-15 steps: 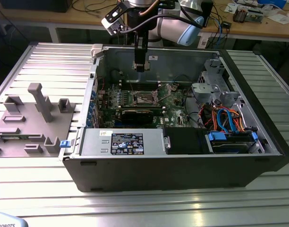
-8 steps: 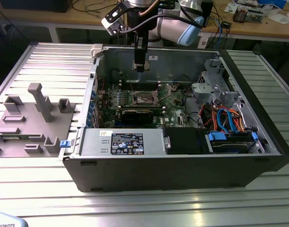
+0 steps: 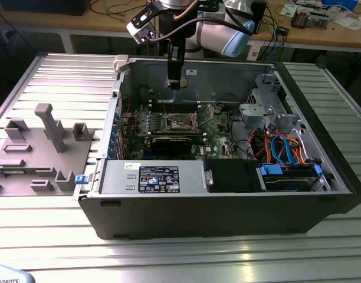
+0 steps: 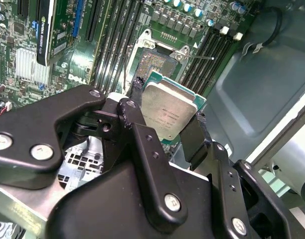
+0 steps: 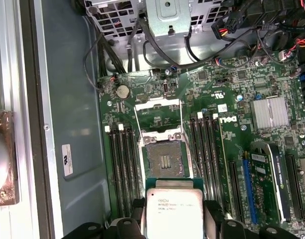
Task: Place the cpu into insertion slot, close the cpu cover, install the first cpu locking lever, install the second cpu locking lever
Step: 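Place the cpu into insertion slot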
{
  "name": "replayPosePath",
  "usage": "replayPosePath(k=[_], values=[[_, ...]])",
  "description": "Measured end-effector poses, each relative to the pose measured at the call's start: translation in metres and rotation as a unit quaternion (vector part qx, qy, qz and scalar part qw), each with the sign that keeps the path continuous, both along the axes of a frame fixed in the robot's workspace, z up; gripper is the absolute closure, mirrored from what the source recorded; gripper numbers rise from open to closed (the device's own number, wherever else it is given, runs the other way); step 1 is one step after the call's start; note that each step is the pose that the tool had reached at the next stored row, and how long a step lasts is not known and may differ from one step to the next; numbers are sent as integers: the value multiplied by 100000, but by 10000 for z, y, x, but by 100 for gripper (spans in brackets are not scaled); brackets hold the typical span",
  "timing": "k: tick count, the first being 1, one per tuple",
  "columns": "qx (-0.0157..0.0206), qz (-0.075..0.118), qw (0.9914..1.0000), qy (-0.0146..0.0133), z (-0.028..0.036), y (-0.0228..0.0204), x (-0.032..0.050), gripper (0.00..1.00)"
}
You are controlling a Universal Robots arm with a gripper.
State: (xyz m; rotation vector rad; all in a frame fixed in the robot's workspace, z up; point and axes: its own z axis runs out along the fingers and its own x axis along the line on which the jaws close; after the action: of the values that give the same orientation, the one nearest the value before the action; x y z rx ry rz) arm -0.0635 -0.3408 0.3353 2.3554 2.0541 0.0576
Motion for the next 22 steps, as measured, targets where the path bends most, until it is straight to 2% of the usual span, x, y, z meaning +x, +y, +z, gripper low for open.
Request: replayPosePath(k=[10, 12, 14, 15, 18, 22], values=[[-3, -323, 99999, -3, -4, 0, 0, 45], [-14, 1462, 99989, -7, -9, 0, -1, 45], [-26, 4220, 99911, -1, -14, 0, 0, 45], [-25, 6207, 99807, -2, -19, 0, 0, 45], [-31, 8919, 99601, -1, -25, 0, 0, 45], [-24, 9087, 99586, -3, -26, 0, 0, 45]])
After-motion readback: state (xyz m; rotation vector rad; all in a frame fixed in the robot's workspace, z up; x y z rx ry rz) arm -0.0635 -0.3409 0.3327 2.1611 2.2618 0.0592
